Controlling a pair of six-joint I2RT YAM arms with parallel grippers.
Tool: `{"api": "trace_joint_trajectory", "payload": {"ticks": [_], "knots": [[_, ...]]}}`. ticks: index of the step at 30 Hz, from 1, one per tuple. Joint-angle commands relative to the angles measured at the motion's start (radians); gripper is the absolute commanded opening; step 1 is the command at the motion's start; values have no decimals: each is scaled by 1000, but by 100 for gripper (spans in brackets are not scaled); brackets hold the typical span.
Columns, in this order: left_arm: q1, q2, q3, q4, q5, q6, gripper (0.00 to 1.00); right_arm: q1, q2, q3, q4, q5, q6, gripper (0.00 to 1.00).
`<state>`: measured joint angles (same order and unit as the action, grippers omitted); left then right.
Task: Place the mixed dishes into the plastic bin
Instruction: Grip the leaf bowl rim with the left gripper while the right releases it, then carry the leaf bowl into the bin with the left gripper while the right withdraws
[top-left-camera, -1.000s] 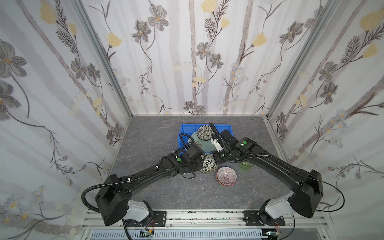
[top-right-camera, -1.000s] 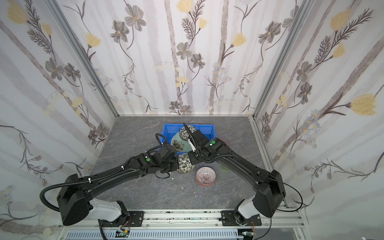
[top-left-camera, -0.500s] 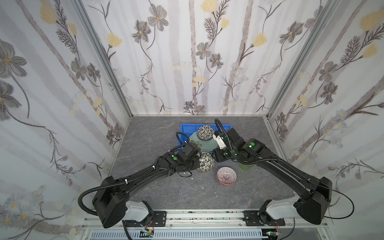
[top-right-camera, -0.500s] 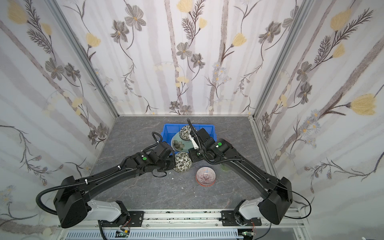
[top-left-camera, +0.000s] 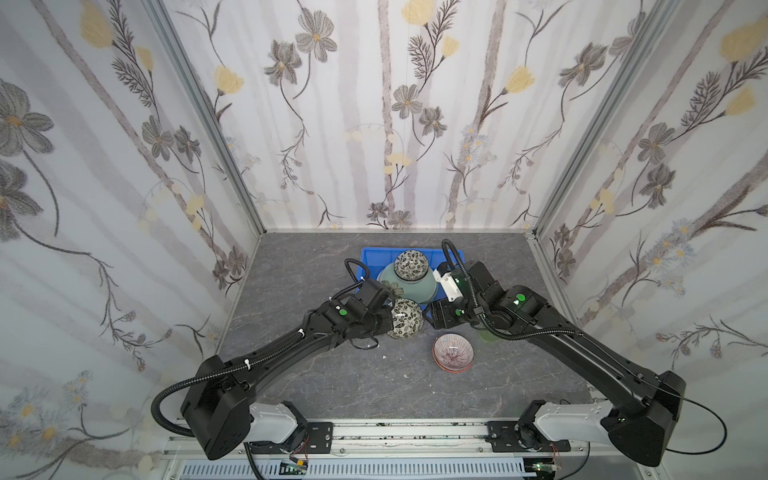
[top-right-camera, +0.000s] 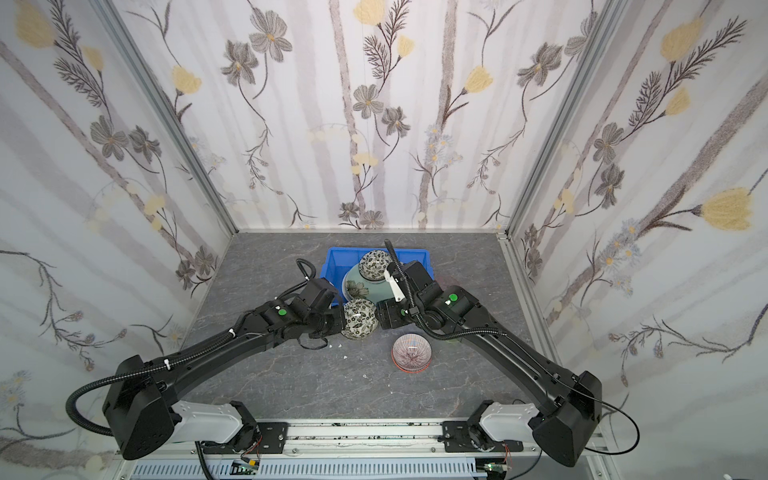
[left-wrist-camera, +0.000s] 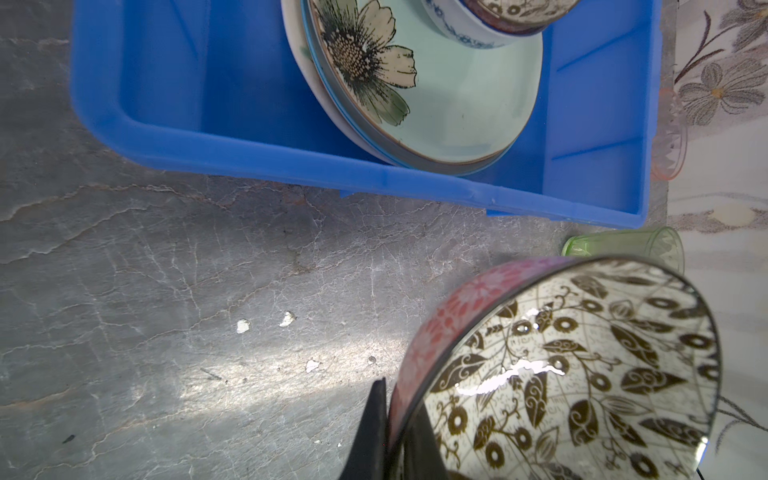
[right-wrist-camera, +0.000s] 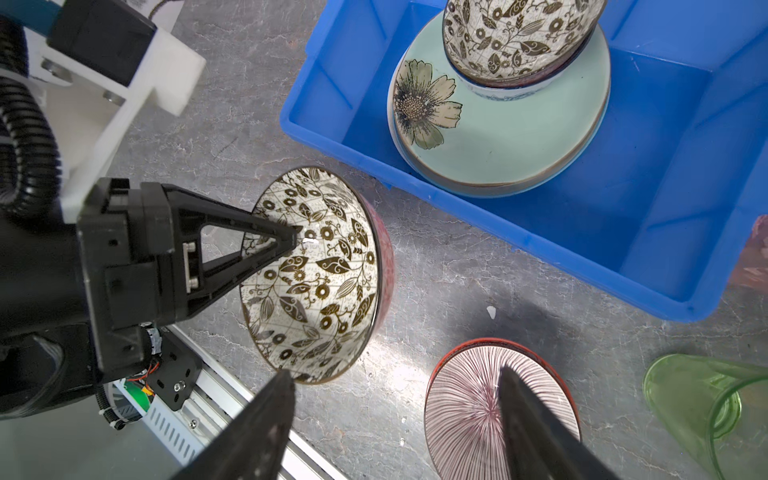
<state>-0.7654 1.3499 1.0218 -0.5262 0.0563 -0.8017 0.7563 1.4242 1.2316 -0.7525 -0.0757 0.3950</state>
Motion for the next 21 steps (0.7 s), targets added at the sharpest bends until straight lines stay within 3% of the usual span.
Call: {"api": "trace_joint_trajectory", "payload": {"ticks": [1,15,21], "knots": [[10,13,28,17,0,40,0,-2,-22,-19,40,2,23,100],[90,156,193,-23,21,160,0,-24,-195,-157,61,21,76,100],[127,238,308,-36,14,219,0,-49,-299,-249,85,61,169,100]]}}
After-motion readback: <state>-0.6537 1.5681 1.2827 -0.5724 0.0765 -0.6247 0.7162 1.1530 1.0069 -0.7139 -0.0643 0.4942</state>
